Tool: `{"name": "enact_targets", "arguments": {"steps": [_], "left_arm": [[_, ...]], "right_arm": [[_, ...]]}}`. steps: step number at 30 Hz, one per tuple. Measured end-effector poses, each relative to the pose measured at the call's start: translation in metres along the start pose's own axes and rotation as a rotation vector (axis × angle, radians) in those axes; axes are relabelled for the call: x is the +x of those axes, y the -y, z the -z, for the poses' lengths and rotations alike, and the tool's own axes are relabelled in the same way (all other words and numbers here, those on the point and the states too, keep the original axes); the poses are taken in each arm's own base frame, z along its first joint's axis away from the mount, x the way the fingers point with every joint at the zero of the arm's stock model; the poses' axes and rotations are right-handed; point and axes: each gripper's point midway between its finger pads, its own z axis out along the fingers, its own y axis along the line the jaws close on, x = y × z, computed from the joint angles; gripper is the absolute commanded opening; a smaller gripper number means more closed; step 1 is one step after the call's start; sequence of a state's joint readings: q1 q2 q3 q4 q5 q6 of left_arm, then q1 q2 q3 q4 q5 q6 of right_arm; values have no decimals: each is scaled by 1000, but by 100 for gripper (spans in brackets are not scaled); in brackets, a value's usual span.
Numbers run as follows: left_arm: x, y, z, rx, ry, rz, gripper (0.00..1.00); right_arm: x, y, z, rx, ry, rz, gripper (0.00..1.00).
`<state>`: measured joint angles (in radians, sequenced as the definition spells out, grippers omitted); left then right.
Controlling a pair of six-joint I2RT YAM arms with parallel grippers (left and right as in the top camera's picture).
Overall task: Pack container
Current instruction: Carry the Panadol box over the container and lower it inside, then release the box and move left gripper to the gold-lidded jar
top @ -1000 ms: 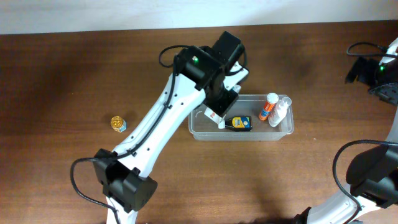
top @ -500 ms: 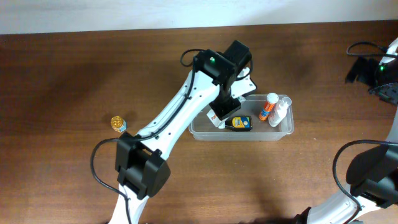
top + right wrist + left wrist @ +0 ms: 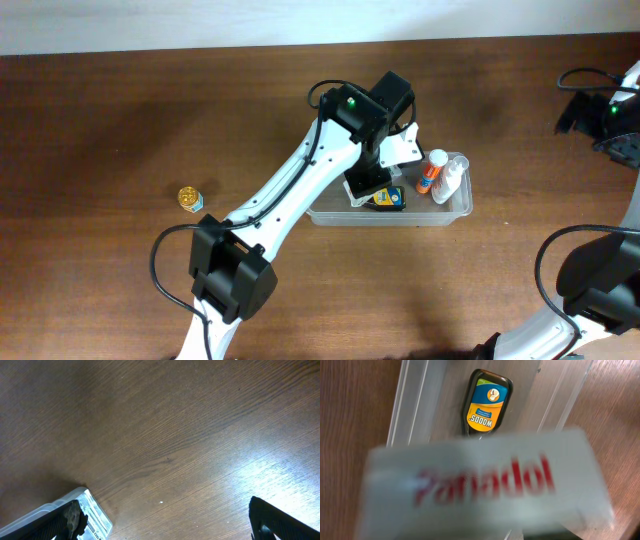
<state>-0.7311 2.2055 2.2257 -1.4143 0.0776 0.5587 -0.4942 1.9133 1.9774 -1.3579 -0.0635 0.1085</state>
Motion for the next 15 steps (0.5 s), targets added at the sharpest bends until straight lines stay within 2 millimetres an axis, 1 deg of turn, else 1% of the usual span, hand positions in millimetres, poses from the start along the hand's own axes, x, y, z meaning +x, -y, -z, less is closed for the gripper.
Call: {"name": "enact_targets", "arguments": {"steps": [11,12,13,14,15], "left_arm": [[4,2,0,10,-15,-70,55],[4,2,0,10,-15,-73,65],[4,2,0,10,-15,-75,83],[4,2,0,10,-14,-80,99],[4,2,0,7,-15,-80,99]], "right_arm": [[0,0,0,0,0,0,98],[0,0,0,0,0,0,98],[0,0,0,0,0,0,98],[0,0,0,0,0,0,98],[0,0,0,0,0,1,98]]}}
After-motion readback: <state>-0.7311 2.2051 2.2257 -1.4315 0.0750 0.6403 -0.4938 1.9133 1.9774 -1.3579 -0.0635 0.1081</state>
